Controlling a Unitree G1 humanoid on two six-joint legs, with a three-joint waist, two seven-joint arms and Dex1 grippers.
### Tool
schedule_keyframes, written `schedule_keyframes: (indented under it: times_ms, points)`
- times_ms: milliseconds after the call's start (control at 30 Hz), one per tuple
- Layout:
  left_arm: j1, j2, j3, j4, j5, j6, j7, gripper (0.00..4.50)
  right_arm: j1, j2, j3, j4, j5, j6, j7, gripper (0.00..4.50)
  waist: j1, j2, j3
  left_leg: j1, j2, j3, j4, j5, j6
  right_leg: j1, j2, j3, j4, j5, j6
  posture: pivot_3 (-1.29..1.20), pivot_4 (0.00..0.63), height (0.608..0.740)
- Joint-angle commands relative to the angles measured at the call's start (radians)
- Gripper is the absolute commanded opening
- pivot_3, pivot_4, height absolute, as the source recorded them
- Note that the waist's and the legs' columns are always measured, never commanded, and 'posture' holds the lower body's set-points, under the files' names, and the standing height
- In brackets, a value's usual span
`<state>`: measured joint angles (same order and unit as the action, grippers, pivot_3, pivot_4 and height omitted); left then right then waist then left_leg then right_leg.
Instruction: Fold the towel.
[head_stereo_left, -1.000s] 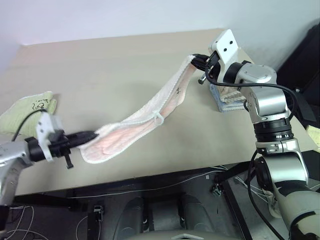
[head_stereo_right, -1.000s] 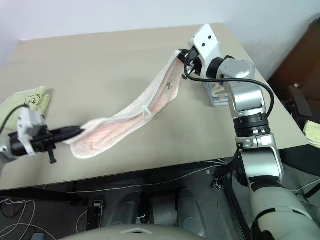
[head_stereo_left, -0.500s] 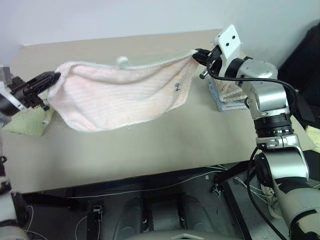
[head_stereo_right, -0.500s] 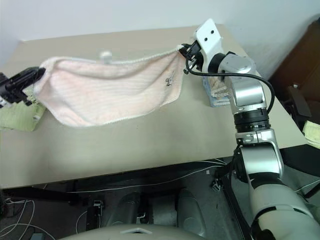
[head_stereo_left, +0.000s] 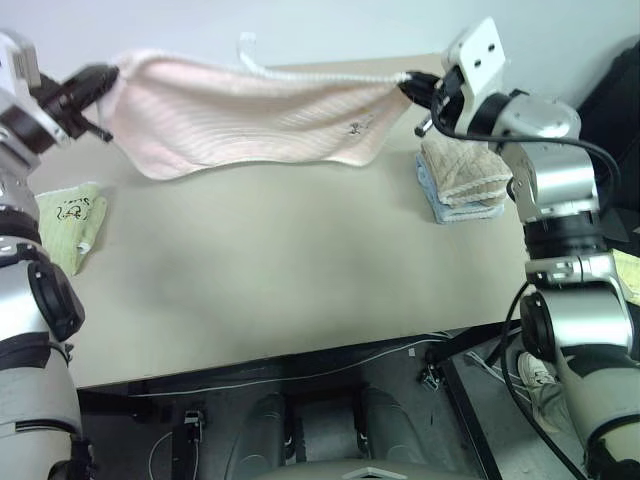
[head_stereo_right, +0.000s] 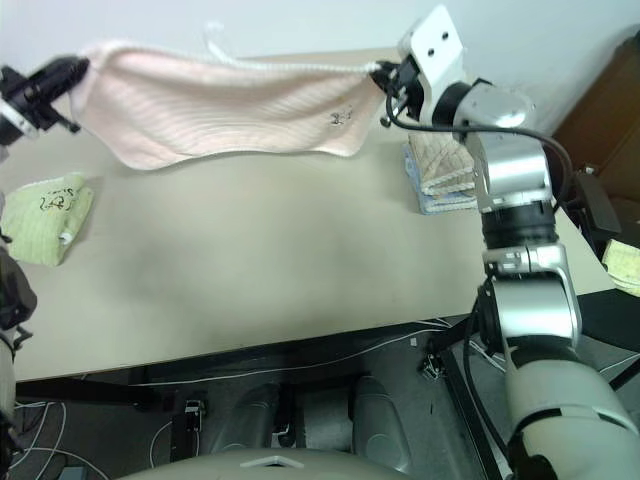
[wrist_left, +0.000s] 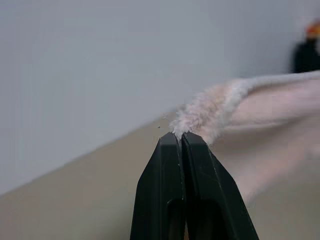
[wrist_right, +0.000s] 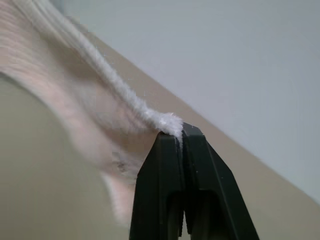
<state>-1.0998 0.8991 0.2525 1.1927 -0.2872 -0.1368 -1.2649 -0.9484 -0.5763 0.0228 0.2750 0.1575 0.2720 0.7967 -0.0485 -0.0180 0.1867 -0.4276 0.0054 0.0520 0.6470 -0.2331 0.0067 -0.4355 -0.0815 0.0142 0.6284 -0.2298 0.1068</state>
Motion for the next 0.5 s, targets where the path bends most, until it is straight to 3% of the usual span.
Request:
schedule_keyframes:
  times_ms: [33,267,500]
  points:
    - [0.096,0.054,0.041,-0.037,-0.043,0.049,-0.158,0.03,0.095,-0.035,-0.028,-0.231,0.074,0.124,0.034,0.0,0.001,0.0,0.0,0.0,0.001,0.0,0.001,0.0,0.0,0.0,0.0,0.0,0.0,0.0,0.0,0.0,0.15,0.74]
    - [0.385,0.079,0.078,-0.177,-0.089,0.16,-0.289,0.03,0.354,-0.168,-0.033,-0.572,0.197,0.361,0.129,0.0,0.011,-0.002,0.0,-0.001,0.003,-0.002,0.006,0.0,0.0,-0.001,-0.001,0.0,0.001,0.0,-0.001,0.0,0.15,0.74]
    - [0.689,0.071,0.158,-0.499,-0.201,0.327,-0.293,0.03,0.591,-0.349,-0.083,-0.743,0.292,0.449,0.226,0.0,0.028,-0.003,0.0,0.0,0.003,-0.004,0.006,0.0,-0.001,-0.001,-0.006,0.0,0.0,0.0,-0.007,0.0,0.15,0.74]
